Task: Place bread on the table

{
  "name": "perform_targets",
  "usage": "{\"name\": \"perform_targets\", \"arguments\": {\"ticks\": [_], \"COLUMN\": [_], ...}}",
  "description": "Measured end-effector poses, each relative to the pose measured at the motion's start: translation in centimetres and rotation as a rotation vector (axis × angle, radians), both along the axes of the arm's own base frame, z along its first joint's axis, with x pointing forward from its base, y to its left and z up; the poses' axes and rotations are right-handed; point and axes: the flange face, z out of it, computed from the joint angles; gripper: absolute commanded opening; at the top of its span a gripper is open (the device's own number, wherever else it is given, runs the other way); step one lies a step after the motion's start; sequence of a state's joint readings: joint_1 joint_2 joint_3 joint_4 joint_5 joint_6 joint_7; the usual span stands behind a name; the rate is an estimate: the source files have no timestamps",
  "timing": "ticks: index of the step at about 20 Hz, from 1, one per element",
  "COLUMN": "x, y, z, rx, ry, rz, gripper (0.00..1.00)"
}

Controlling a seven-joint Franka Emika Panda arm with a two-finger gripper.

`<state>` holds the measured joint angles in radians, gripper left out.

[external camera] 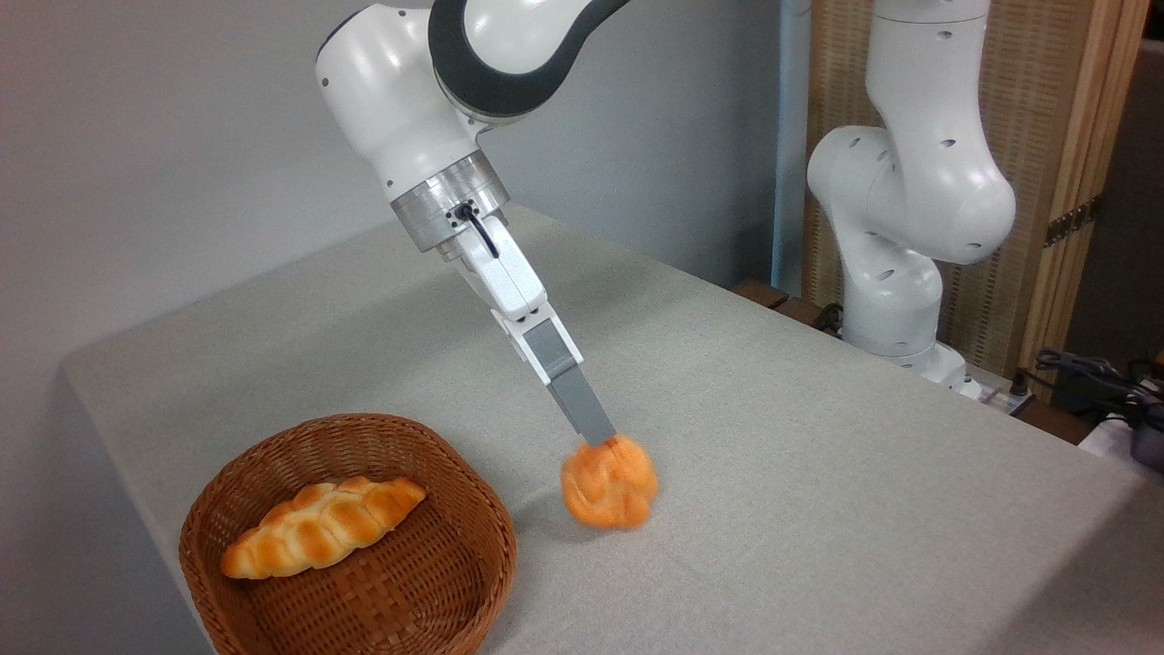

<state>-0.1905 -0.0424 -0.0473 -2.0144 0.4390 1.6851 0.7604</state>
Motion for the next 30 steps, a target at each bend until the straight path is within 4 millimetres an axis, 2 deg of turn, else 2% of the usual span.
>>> {"name": "perform_targets", "arguments": {"ticks": [6,9,12,17,20,23,30], "x": [-0.3,-0.2,0.8,2.8,3.1,2.9,3.2], "y": [-0.6,-0.9,0.0,3.6,5.2,5.5,5.4], "z": [-0.4,0.5,4.4,13.7,16.8,17.7,17.4], "rx": [-0.062,-0.167,-0.316,-0.501,-0.563,-0.562,-0.536], "ry": [0.019,-0.016,-0.095,-0.269,-0.317,-0.305,-0.269], "rz": [0.027,0.155,0.305,0.424,0.46,0.458,0.438], "gripper": [1.0,1.0,1.0,1.0,1.0,1.0,1.0]}}
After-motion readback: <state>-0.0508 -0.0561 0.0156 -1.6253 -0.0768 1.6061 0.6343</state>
